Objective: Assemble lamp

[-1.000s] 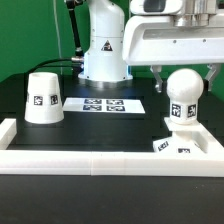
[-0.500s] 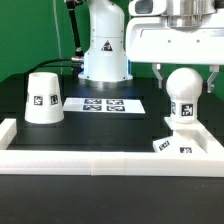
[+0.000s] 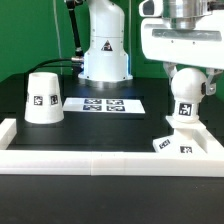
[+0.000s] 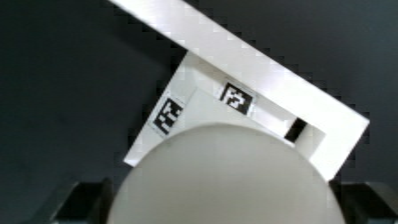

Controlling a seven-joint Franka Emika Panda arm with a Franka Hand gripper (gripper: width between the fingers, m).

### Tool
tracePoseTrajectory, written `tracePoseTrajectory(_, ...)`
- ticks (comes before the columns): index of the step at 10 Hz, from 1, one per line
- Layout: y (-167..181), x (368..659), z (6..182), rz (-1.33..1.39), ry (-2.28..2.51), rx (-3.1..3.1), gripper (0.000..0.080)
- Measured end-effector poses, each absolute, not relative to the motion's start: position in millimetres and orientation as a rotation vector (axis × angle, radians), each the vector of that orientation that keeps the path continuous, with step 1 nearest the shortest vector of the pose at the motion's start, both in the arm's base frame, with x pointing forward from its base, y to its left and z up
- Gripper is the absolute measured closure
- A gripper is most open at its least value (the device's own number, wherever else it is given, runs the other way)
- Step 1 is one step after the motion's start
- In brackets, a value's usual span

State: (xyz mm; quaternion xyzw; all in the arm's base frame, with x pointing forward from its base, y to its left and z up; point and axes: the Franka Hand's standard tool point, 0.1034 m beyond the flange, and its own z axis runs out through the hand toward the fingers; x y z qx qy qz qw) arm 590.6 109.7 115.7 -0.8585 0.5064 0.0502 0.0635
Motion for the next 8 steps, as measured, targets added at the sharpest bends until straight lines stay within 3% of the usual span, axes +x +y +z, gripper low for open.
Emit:
tracePoseTrajectory(3,112.0,591.0,115.4,0.166,1.637,-2.521,0.0220)
tracePoseTrajectory(5,112.3,590.4,115.1,0.160,1.544,-2.578,0.0115)
tracePoseTrajectory(8,109.8,589.6,114.1,0.129,1.153,-2.775,0.0101)
